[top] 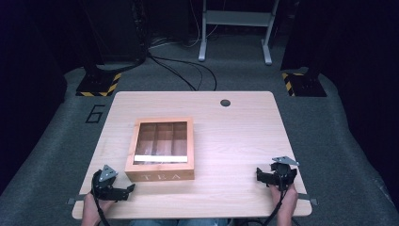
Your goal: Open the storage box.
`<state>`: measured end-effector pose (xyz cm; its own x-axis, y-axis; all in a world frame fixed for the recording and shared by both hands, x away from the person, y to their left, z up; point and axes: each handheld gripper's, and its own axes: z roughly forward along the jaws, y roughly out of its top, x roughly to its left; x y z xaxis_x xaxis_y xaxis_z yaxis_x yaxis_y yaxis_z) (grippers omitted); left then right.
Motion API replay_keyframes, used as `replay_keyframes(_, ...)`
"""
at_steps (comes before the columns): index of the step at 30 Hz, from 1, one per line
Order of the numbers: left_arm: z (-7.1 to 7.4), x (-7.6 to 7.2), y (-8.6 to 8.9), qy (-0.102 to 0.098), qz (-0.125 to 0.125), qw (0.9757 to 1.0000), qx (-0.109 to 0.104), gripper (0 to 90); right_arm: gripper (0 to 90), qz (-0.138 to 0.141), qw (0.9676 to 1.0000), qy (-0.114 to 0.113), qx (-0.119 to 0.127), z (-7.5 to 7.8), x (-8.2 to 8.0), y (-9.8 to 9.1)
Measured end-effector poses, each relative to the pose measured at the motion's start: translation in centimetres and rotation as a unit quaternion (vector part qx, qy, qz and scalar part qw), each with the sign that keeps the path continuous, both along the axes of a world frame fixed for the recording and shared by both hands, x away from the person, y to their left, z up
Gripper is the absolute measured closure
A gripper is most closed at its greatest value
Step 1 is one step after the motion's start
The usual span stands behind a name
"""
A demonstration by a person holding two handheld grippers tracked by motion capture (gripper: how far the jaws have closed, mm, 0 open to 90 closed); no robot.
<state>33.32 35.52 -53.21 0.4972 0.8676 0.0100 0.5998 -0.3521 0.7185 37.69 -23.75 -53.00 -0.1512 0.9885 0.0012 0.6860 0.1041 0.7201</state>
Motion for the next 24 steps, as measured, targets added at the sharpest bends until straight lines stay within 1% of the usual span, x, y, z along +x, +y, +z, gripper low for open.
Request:
replay_keyframes(12, 0.0, 0.02, 0.01, 0.0, -0.002, 1.0, 0.001, 0.5, 1.0, 0.0, 1.0, 0.0, 0.0, 0.0, 0.0, 0.0)
replay_keyframes(13, 0.05, 0.09, 0.1, 0.003, -0.008, 1.0, 0.003, 0.4, 1.0, 0.0, 1.0, 0.0, 0.0, 0.0, 0.0, 0.0)
replay_keyframes(14, 0.06, 0.18, 0.18, 0.004, -0.001, 1.0, -0.002, 0.0, 1.0, 0.0, 1.0, 0.0, 0.0, 0.01, 0.0, 0.0)
replay_keyframes(15, 0.03, 0.2, 0.2, 0.001, 0.004, 1.0, -0.009, 0.0, 1.0, 0.0, 1.0, 0.0, 0.0, 0.01, 0.0, 0.0)
replay_keyframes(18, 0.17, 0.06, 0.48, -0.007, 0.001, 0.9997, -0.022, 0.1, 1.0, 0.0, 1.0, 0.0, 0.0, 0.01, 0.0, 0.0)
replay_keyframes(19, 0.24, 0.01, 0.6, -0.011, -0.001, 0.9997, -0.022, 0.1, 1.0, 0.0, 1.0, 0.0, 0.0, 0.01, 0.0, 0.0)
replay_keyframes(20, 0.25, -0.12, 0.67, -0.016, 0.001, 0.9995, -0.028, 0.2, 1.0, 0.0, 1.0, 0.0, 0.0, 0.01, 0.0, 0.0)
replay_keyframes(21, 0.27, -0.14, 0.75, -0.017, 0.006, 0.9994, -0.03, 1.3, 1.0, 0.0, 1.0, 0.0, 0.0, 0.01, 0.0, 0.0)
replay_keyframes(23, 0.35, -0.29, 0.79, -0.017, 0.007, 0.9988, -0.045, 1.7, 1.0, 0.0, 1.0, 0.0, 0.0, 0.01, 0.0, 0.0)
replay_keyframes(24, 0.47, -0.35, 0.78, -0.022, 0.006, 0.9985, -0.049, 2.1, 1.0, 0.0, 1.0, 0.0, 0.0, 0.01, 0.0, 0.01)
